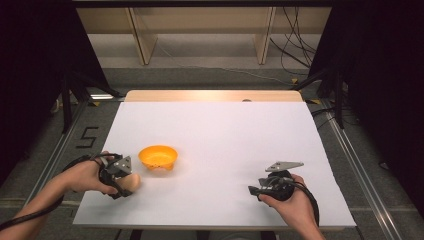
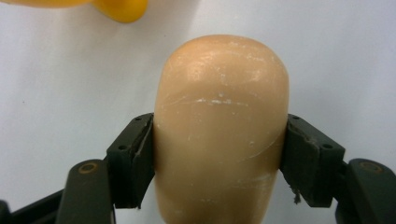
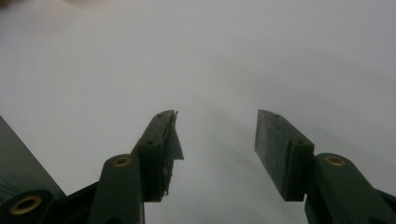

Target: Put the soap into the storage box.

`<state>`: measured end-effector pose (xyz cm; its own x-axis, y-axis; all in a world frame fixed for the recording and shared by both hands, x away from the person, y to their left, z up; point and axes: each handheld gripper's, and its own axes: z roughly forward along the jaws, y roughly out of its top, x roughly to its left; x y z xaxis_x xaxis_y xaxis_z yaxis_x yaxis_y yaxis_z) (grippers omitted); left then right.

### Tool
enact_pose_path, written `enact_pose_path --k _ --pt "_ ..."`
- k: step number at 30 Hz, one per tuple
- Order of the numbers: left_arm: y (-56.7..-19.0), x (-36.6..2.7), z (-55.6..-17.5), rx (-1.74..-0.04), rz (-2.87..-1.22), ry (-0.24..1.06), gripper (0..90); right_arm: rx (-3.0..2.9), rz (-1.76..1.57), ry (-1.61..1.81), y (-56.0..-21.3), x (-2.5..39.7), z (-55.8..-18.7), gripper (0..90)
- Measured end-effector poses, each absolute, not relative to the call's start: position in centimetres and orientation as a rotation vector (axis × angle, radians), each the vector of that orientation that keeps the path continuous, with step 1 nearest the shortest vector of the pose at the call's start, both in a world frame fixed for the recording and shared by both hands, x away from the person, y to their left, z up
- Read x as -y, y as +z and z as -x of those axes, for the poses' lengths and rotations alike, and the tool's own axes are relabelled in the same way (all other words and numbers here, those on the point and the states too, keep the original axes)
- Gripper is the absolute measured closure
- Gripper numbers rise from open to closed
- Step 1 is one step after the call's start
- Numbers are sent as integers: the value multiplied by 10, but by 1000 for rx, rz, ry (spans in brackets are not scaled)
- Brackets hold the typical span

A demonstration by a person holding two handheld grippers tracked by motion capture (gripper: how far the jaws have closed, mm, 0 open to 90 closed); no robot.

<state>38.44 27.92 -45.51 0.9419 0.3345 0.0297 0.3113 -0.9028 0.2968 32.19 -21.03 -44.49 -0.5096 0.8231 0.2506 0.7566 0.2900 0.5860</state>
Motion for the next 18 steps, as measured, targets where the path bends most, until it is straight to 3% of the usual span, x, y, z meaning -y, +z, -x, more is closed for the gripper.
enact_pose_path --k 18 --pt "-442 -279 -384 -456 -2789 153 319 -2433 -1438 1027 -445 213 -324 490"
